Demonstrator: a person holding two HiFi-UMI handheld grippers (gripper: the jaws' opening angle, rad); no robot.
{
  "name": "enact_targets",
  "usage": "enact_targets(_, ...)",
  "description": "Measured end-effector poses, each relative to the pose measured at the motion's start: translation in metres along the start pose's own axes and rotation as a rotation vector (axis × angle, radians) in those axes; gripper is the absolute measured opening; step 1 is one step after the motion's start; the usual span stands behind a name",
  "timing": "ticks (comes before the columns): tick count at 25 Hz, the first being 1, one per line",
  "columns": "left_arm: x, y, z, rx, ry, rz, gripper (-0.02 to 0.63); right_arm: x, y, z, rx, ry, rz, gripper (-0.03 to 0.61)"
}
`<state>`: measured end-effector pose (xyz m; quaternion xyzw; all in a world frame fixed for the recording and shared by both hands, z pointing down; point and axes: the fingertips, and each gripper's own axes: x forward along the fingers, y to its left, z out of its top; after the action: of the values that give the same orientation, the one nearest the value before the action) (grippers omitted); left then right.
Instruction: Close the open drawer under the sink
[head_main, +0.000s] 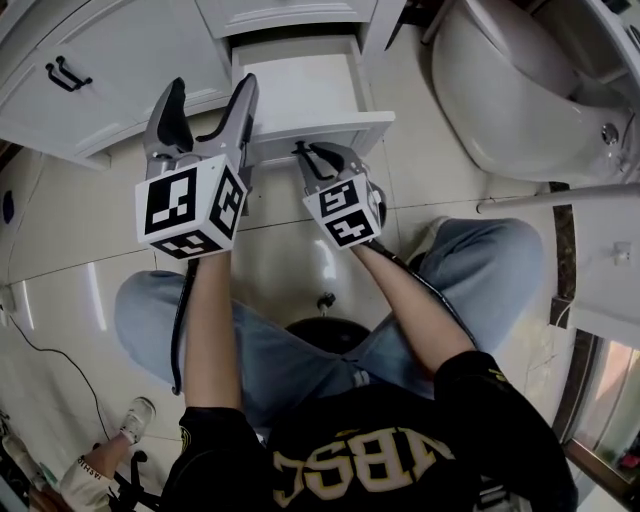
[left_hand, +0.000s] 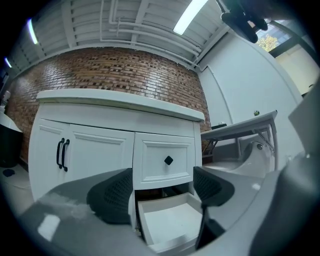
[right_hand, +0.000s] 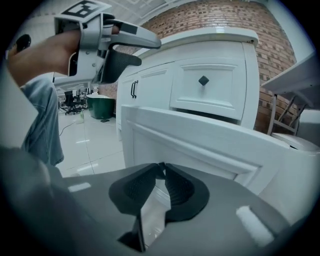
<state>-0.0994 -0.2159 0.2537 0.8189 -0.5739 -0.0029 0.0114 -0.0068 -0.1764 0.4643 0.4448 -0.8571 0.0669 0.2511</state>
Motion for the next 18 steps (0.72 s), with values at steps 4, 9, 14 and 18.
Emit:
enact_targets(4,0.008,0.004,-0.006,-0.017,0.007,-0.017,0.383,0.012,0.003,0.004,-0.148,0.05,-0.019,0.047)
enact_targets(9,0.016,0.012,-0.01,0.012,0.024,-0.039,0.383,0.031,-0.004,0.007,-0.475,0.15,-0.072,0.043)
enact_targets(14,0.023,0.034,-0.02,-0.013,0.047,-0.03,0.383,0.056,-0.014,0.011,-0.586,0.266,-0.027,0.041)
enact_targets(18,0.033,0.049,-0.021,-0.006,0.045,-0.017,0.383,0.076,-0.027,0.018,-0.632,0.327,0.024,0.041)
